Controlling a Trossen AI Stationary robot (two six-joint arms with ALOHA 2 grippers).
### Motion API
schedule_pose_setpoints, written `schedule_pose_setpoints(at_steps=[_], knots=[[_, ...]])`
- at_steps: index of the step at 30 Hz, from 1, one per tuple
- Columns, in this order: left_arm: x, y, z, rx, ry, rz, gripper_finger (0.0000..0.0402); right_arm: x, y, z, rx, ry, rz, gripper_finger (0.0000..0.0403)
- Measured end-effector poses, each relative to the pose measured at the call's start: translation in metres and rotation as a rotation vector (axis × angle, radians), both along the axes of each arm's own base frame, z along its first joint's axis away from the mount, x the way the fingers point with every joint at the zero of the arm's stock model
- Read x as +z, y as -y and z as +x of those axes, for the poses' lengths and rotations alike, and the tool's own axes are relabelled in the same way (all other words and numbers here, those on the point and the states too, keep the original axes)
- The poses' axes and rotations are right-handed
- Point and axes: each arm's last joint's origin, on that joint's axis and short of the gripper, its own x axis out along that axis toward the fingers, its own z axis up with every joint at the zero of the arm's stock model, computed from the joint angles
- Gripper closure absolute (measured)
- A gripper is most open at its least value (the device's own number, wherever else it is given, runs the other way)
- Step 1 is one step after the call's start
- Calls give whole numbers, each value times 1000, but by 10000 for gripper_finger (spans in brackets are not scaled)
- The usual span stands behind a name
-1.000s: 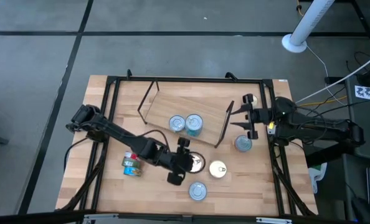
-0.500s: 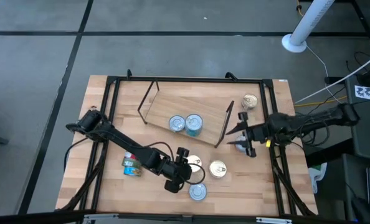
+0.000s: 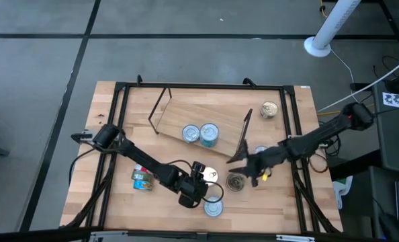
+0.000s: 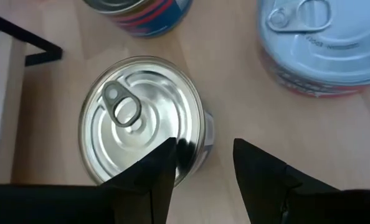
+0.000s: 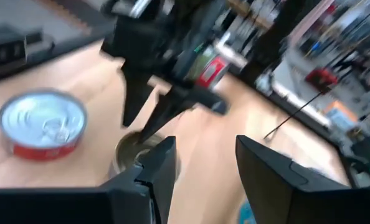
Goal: Stack canned seafood by type on shelf
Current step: Put the blue-pink tuna can on the shelf
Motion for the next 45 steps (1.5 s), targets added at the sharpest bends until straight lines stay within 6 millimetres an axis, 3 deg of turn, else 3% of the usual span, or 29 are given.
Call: schedule_pose_setpoints(at_steps=[5,10,16,32,38,45], knots=[[-3,-2,-1,5,8,67,263,-7,-14,23,9,-145,-68,235],[-3,-4,-1,7,9,111,324,-14,-21,38,19,-228,-99,235],[-3,-3,-1,7,15,111,395,-14,-24,42,57,-234,-97,235],[2,-8,1,162,53,-5,401,-13,-22,43,-23,-228,-68,232],[17,-13,-1,222,99,-42,401,-12,-22,44,-48,-220,-27,180],[19,-17,1,250,112,-53,401,-12,-21,45,-91,-204,-37,121]])
